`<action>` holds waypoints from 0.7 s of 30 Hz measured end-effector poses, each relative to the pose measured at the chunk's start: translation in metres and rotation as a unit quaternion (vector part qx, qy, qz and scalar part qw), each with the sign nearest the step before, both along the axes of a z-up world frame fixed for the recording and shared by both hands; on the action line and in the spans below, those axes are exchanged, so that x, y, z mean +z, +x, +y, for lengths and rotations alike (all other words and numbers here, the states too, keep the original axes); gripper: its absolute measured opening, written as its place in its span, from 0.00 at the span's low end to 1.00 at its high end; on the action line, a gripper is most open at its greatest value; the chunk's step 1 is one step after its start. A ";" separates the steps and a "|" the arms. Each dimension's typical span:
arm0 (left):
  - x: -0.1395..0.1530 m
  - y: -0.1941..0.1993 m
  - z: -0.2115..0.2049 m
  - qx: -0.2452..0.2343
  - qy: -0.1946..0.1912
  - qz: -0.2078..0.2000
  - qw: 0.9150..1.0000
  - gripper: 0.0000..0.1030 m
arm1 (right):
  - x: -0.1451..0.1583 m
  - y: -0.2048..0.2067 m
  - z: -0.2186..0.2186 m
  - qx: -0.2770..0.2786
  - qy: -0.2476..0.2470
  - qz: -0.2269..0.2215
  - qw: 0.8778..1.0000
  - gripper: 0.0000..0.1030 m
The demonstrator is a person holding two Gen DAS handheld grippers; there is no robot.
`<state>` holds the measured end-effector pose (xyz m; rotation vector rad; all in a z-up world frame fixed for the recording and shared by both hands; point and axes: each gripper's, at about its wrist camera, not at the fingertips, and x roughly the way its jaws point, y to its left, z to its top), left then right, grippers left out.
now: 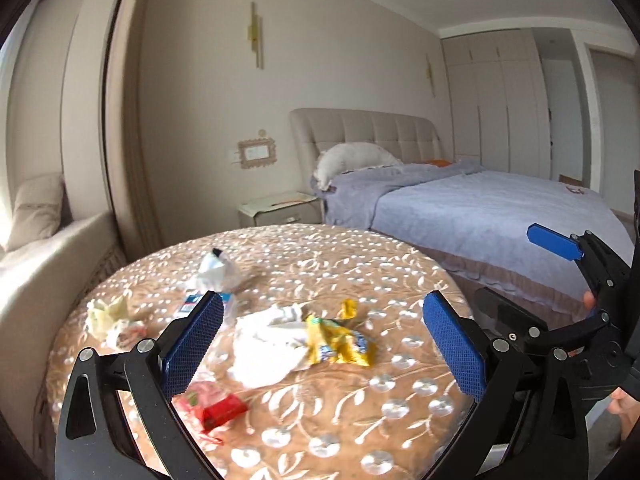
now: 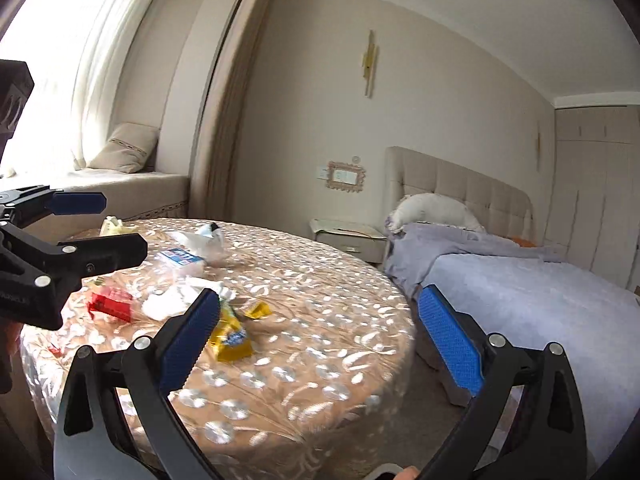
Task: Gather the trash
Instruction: 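Return both tools to the table, then grasp the red wrapper with left tool while right tool grasps yellow snack packet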
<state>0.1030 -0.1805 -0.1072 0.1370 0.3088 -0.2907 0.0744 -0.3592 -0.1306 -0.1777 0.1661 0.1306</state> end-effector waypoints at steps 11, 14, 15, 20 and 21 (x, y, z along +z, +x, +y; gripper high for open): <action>-0.040 0.047 0.081 0.068 -0.021 0.084 0.994 0.95 | 0.007 0.041 0.061 0.064 0.012 0.077 0.995 0.96; -0.056 0.063 0.087 0.081 -0.008 0.106 0.991 0.95 | 0.000 0.053 0.075 0.068 0.007 0.093 0.993 0.96; -0.061 0.067 0.090 0.084 -0.003 0.111 0.990 0.95 | -0.002 0.056 0.078 0.067 0.001 0.097 0.993 0.96; -0.083 0.095 0.097 0.059 -0.018 0.181 0.982 0.91 | -0.014 0.074 0.092 0.069 -0.026 0.119 0.990 0.96; -0.089 0.101 0.099 0.055 -0.023 0.205 0.977 0.82 | -0.017 0.078 0.095 0.071 -0.031 0.127 0.989 0.96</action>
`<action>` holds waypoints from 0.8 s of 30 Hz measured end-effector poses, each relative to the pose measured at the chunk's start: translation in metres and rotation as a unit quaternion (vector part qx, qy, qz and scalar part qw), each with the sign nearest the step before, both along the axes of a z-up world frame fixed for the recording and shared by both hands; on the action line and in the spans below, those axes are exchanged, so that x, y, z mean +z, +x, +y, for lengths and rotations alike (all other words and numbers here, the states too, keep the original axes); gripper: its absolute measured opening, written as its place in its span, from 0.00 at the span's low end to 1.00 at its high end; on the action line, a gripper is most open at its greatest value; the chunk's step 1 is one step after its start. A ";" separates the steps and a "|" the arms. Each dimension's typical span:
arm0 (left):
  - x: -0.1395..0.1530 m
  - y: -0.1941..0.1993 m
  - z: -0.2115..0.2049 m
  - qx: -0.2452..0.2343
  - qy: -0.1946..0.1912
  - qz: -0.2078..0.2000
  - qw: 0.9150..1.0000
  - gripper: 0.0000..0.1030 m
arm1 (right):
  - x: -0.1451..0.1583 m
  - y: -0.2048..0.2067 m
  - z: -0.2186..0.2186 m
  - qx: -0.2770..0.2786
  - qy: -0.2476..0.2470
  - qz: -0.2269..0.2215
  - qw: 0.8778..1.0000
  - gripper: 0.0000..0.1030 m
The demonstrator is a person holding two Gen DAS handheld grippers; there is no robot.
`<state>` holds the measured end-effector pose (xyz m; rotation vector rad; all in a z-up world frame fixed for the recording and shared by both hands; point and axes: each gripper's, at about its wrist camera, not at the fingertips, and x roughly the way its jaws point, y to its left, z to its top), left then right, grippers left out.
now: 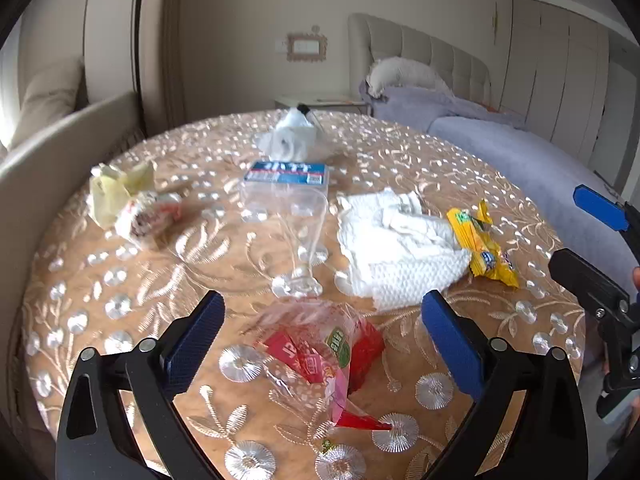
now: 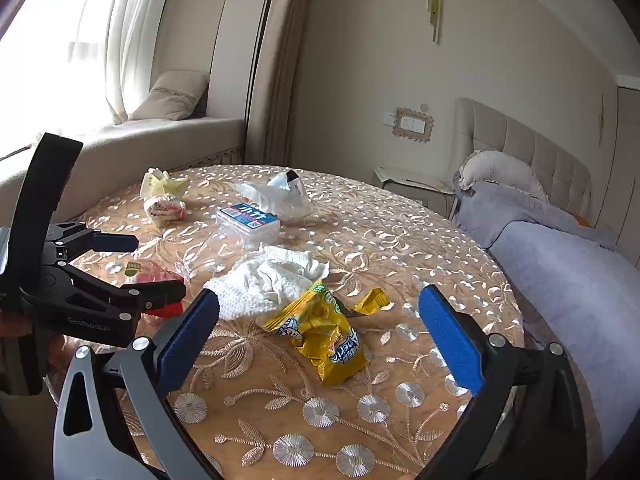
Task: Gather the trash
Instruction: 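Grasp the red wrapper with left tool while right tool grasps yellow snack packet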
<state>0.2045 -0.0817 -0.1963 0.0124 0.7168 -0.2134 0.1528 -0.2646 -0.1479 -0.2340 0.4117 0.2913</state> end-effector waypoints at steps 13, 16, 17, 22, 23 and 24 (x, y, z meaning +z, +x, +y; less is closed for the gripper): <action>0.025 0.001 -0.008 -0.047 -0.021 -0.012 0.999 0.29 | -0.028 0.046 0.009 0.005 -0.050 0.090 0.995 0.92; 0.031 0.000 -0.013 -0.055 -0.018 -0.022 0.998 0.29 | -0.038 0.056 0.010 0.005 -0.070 0.120 0.990 0.72; 0.031 -0.002 -0.015 -0.057 -0.015 -0.023 0.998 0.29 | -0.042 0.058 0.010 0.007 -0.074 0.129 0.989 0.62; 0.036 -0.008 -0.021 -0.067 -0.012 -0.034 0.997 0.29 | -0.046 0.064 0.007 0.001 -0.078 0.146 0.986 0.23; 0.038 -0.011 -0.023 -0.068 -0.011 -0.037 0.997 0.29 | -0.044 0.062 0.005 0.001 -0.072 0.141 0.987 0.20; 0.041 -0.013 -0.024 -0.069 -0.011 -0.041 0.997 0.29 | -0.041 0.059 0.003 -0.001 -0.068 0.135 0.989 0.19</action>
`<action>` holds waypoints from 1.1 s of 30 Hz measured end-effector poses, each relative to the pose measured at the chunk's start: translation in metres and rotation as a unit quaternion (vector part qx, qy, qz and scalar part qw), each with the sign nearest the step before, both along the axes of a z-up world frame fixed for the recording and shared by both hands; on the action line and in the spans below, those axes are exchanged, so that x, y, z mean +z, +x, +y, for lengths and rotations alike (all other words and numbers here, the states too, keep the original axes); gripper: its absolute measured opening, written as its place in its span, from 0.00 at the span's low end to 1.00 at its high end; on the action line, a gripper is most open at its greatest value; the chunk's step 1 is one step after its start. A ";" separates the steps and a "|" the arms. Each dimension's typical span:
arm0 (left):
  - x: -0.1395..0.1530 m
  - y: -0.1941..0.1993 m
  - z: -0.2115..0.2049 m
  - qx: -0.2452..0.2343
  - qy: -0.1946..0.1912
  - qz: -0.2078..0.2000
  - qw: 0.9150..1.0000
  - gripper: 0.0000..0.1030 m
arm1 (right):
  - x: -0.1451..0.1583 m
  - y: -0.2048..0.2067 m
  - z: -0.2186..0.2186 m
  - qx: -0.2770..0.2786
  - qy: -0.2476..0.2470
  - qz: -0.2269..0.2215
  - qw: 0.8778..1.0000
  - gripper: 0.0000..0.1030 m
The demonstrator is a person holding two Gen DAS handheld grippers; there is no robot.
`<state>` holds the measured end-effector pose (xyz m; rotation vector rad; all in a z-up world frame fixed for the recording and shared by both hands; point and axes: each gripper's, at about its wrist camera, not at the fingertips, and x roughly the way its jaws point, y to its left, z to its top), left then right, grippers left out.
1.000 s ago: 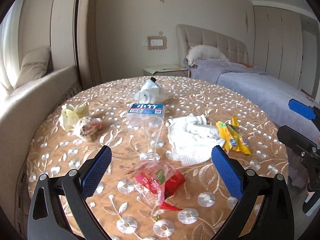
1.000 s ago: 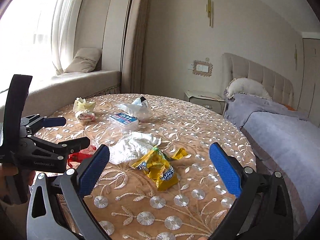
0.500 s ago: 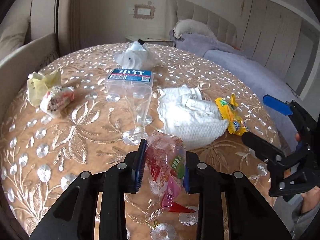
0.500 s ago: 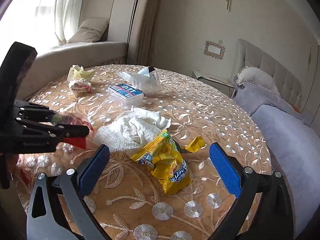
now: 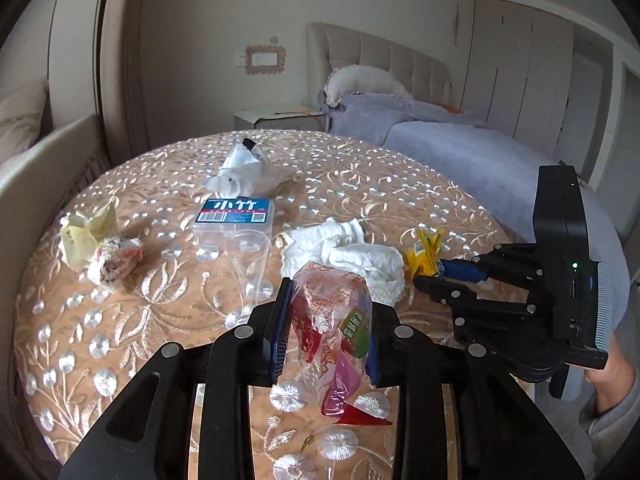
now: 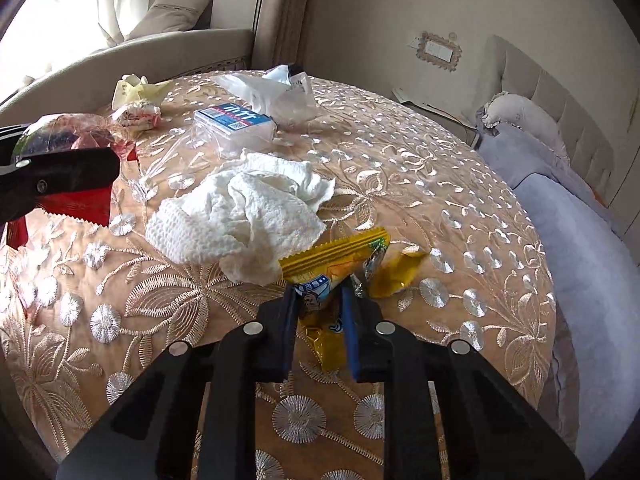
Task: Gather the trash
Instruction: 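Grasp the red wrapper with left tool while right tool grasps yellow snack packet, then carry red wrapper and yellow packet to the white bin and release them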
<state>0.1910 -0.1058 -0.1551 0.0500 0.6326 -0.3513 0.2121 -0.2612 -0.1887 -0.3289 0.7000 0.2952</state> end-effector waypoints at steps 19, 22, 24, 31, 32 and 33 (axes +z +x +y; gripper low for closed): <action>0.030 -0.055 -0.128 -0.132 0.004 -0.048 0.990 0.29 | 0.085 -0.132 -0.096 -0.090 0.027 -0.165 0.982 0.17; 0.024 -0.065 -0.155 -0.163 0.006 -0.044 0.986 0.29 | 0.077 -0.143 -0.116 -0.113 0.024 -0.158 0.981 0.17; 0.018 -0.072 -0.174 -0.182 0.011 -0.041 0.982 0.29 | 0.071 -0.152 -0.129 -0.126 0.024 -0.153 0.980 0.17; -0.008 -0.088 -0.229 -0.235 0.026 -0.019 0.971 0.29 | 0.048 -0.173 -0.167 -0.171 0.027 -0.143 0.974 0.17; -0.012 -0.089 -0.235 -0.240 0.030 -0.016 0.970 0.29 | 0.045 -0.175 -0.172 -0.176 0.029 -0.142 0.974 0.17; -0.016 -0.090 -0.242 -0.245 0.035 -0.013 0.969 0.29 | 0.041 -0.177 -0.176 -0.180 0.030 -0.140 0.973 0.17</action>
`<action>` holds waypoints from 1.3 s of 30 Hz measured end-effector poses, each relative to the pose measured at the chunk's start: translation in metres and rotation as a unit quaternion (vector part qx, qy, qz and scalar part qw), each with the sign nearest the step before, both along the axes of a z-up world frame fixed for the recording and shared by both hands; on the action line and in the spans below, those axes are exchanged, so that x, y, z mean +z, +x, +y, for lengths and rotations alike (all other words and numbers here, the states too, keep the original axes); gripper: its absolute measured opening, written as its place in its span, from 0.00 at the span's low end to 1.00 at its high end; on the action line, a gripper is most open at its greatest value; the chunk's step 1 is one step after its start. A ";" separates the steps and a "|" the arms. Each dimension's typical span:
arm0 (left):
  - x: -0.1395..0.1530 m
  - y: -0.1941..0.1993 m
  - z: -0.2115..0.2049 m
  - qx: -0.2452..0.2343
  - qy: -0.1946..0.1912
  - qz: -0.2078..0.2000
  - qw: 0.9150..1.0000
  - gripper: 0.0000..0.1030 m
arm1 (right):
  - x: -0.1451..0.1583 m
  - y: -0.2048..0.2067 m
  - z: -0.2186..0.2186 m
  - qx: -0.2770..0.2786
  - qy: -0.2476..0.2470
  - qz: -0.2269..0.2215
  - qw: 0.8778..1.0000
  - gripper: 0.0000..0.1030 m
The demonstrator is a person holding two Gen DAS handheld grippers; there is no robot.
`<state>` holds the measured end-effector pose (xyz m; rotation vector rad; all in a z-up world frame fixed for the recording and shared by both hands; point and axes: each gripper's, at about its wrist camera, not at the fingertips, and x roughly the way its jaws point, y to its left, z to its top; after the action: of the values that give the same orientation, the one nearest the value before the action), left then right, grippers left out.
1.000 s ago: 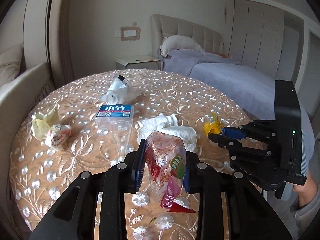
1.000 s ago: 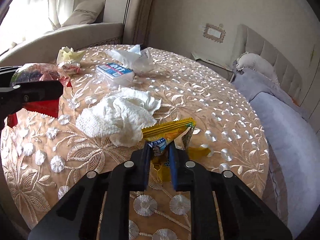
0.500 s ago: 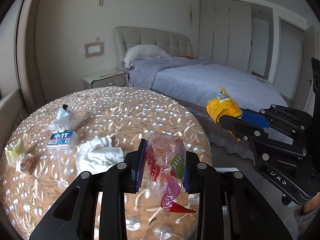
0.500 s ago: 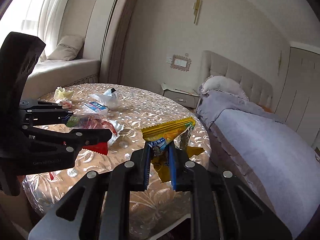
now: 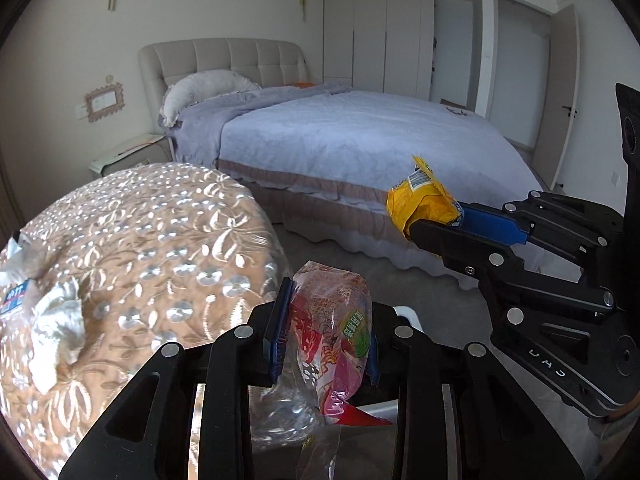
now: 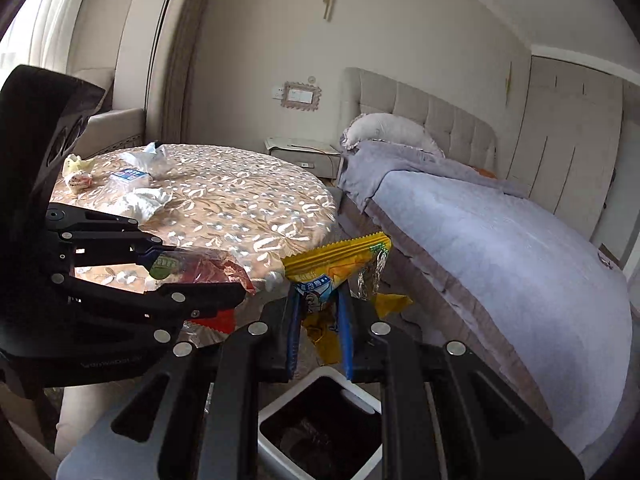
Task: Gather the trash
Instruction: 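Carry red wrapper and yellow packet to the white bin and release them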
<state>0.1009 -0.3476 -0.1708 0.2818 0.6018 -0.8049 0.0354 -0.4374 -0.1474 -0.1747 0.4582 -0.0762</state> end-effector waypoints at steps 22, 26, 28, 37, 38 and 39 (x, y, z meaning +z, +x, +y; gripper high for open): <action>-0.095 0.016 -0.121 -0.093 0.069 0.053 0.992 0.32 | -0.065 0.005 -0.086 -0.072 0.030 0.048 0.996 0.17; -0.110 0.014 -0.132 -0.105 0.080 0.061 0.989 0.34 | -0.073 0.008 -0.093 -0.067 0.041 0.055 0.995 0.17; -0.117 0.015 -0.138 -0.113 0.084 0.061 0.988 0.36 | -0.080 0.011 -0.095 -0.047 0.051 0.054 0.996 0.17; -0.159 0.032 -0.154 -0.128 0.116 0.082 0.981 0.94 | -0.121 0.033 -0.096 -0.035 0.064 0.094 0.993 0.17; -0.162 0.033 -0.155 -0.125 0.117 0.080 0.982 0.96 | -0.125 0.035 -0.097 -0.035 0.066 0.098 0.992 0.17; -0.165 0.034 -0.156 -0.123 0.121 0.079 0.982 0.96 | -0.128 0.035 -0.096 -0.037 0.068 0.103 0.992 0.17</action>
<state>0.1354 -0.5032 -0.3360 0.5248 0.8275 -1.0003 0.0704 -0.5331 -0.2750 -0.0322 0.6732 -0.0992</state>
